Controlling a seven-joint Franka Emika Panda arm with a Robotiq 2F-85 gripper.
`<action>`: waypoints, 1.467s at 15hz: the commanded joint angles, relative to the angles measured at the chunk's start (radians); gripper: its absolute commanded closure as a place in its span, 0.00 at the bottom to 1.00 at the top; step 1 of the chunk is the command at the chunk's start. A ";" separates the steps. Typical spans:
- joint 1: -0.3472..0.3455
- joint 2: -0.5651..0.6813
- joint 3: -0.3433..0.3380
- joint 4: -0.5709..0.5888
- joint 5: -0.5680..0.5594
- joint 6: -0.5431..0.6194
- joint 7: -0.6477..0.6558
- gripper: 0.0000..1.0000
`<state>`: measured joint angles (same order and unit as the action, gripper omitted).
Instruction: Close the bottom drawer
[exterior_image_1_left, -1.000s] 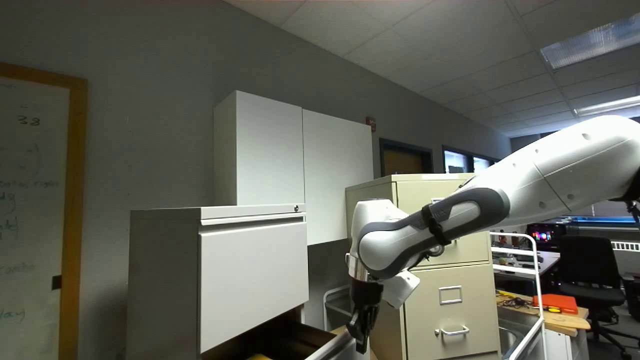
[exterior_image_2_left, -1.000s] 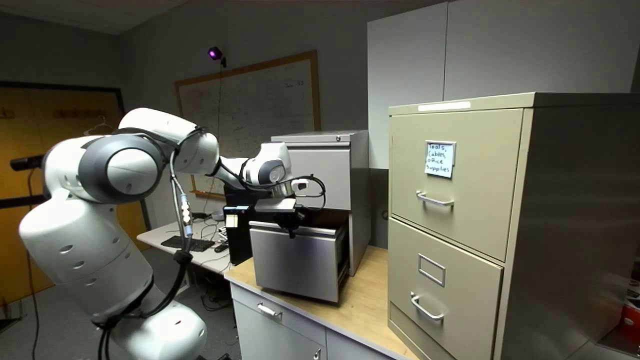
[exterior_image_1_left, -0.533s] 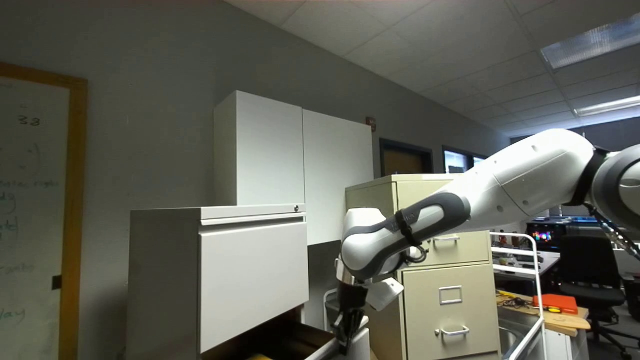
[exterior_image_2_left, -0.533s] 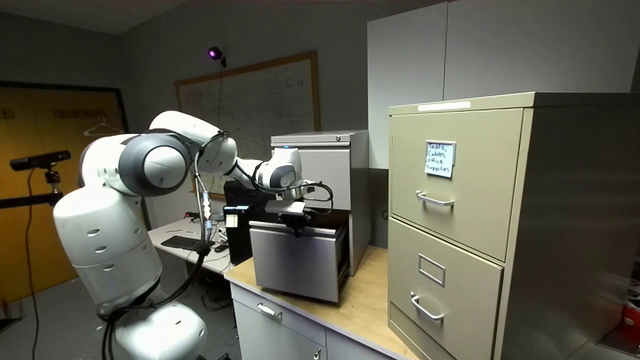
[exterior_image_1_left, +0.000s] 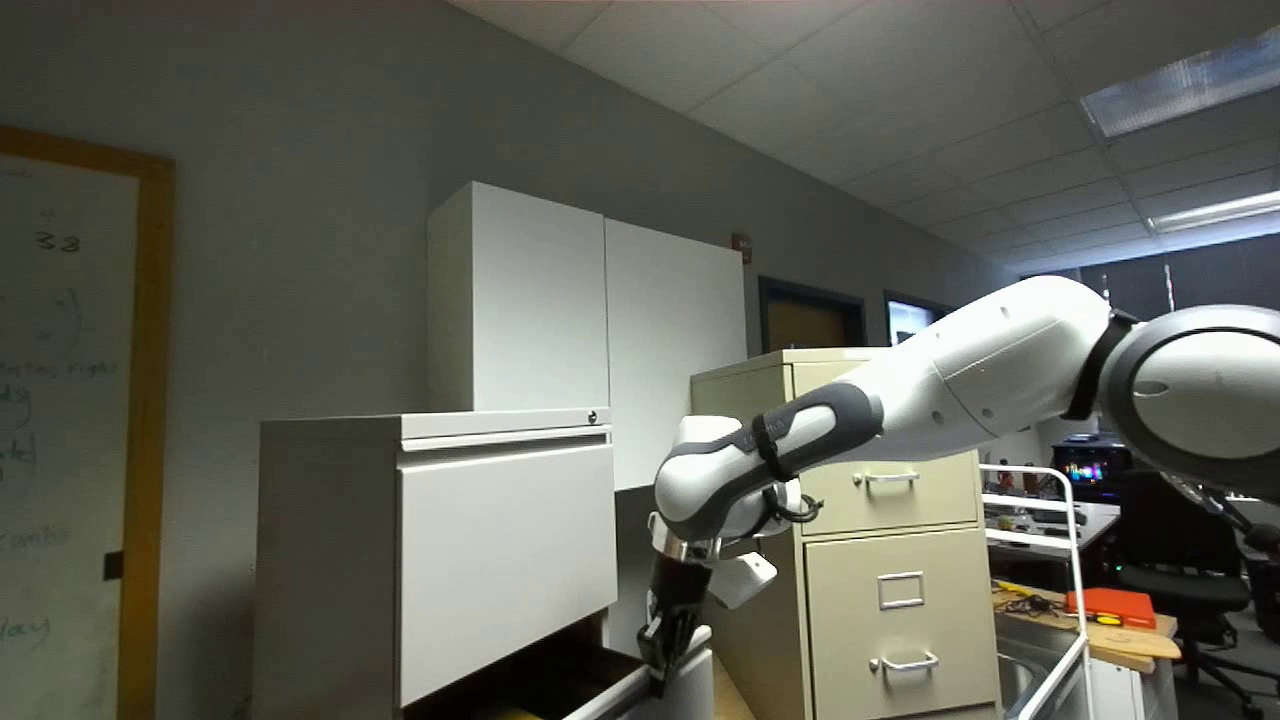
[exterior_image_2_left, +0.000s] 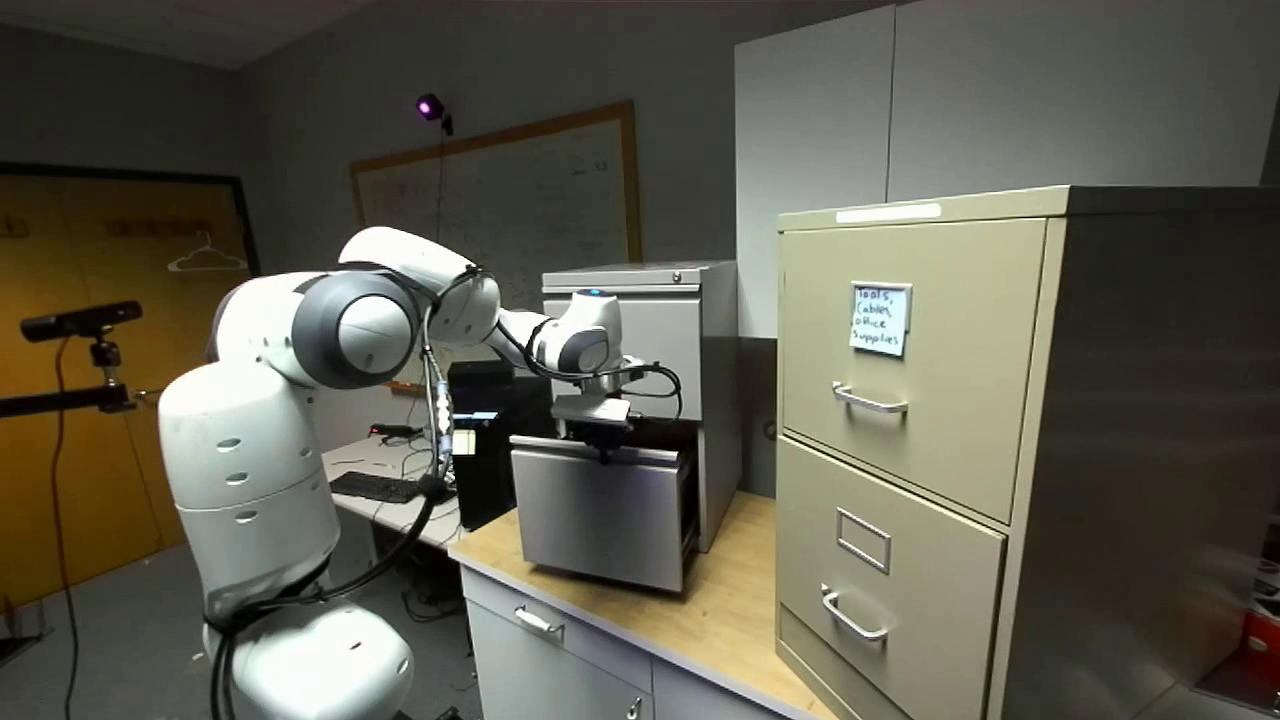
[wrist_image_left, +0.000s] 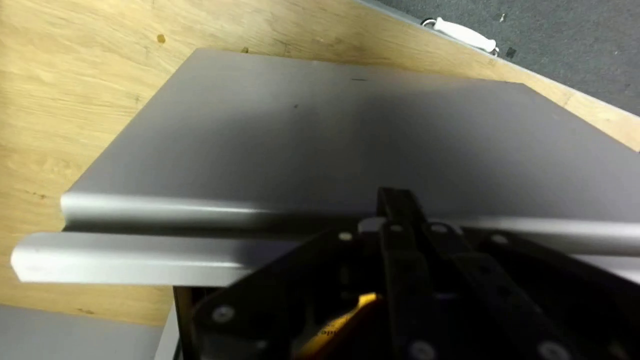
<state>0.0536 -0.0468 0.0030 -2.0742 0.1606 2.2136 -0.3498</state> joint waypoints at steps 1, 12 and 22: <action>-0.017 0.088 -0.006 0.148 0.093 0.041 -0.091 1.00; -0.068 0.179 0.010 0.334 0.206 0.297 -0.113 1.00; -0.168 0.112 -0.031 0.154 0.183 0.210 -0.056 1.00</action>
<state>-0.0985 0.1296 -0.0097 -1.8303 0.3614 2.4388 -0.4387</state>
